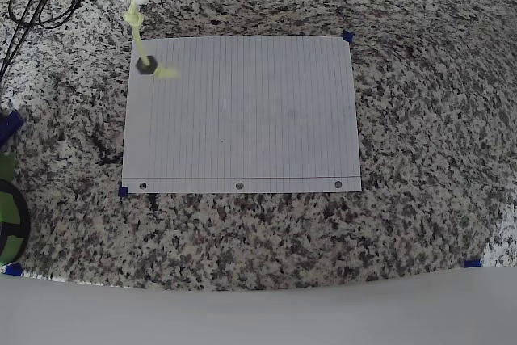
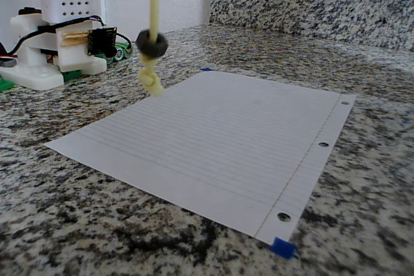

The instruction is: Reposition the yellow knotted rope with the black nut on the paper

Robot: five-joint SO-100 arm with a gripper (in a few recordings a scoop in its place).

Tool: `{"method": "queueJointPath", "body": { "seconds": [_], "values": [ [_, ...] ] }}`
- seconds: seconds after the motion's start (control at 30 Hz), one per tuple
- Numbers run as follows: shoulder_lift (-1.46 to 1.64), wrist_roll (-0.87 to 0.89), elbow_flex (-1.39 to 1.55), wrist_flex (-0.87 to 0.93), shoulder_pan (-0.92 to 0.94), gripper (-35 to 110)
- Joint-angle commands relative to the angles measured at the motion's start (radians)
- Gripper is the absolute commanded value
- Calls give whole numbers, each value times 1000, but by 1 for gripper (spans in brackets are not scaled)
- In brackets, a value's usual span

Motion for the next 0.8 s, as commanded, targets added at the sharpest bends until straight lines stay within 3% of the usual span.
{"method": "queueJointPath", "body": {
  "seconds": [0.0, 0.2, 0.77],
  "values": [
    [-74, 15, -9, -52, 46, 0],
    [-130, 163, -9, -135, 34, 0],
    [-249, 566, -8, -144, 193, 0]
  ]
}}
